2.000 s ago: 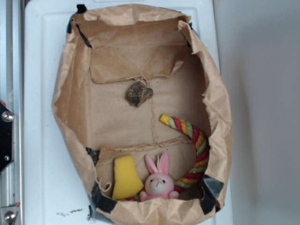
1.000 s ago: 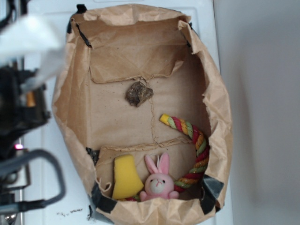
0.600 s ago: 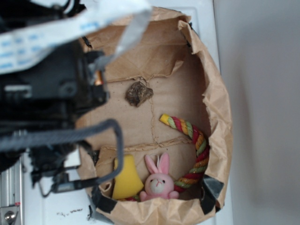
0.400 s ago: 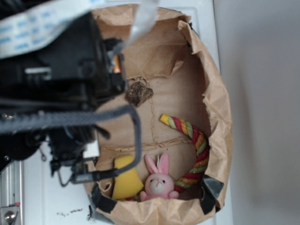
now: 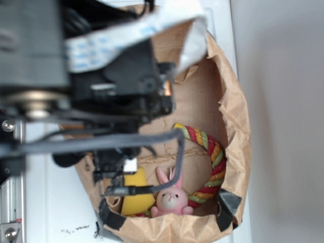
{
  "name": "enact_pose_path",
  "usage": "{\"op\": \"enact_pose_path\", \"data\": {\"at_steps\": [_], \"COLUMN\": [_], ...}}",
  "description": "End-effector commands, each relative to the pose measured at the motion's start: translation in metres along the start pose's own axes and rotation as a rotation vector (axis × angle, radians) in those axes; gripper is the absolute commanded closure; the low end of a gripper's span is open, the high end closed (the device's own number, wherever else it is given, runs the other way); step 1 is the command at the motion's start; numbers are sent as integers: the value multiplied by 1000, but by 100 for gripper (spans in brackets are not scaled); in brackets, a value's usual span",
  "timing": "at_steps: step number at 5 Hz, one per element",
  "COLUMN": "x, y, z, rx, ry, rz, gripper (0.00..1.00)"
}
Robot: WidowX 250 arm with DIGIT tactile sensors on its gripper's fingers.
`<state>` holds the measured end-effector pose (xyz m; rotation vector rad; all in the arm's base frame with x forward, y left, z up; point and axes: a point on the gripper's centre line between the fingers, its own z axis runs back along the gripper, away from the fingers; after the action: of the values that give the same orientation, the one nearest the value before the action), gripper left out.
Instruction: Grab the rock.
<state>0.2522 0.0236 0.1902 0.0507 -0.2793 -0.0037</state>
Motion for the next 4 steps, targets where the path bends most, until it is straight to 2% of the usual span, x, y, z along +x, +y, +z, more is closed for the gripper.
{"op": "enact_pose_path", "data": {"at_steps": [1, 2, 3, 4], "x": [5, 5, -10, 1], "y": [11, 11, 15, 26], "z": [9, 9, -9, -41], "rx": [14, 14, 27, 38], "ry": [-32, -32, -55, -5], "rz": [41, 41, 45, 159], "gripper": [0, 0, 0, 0]}}
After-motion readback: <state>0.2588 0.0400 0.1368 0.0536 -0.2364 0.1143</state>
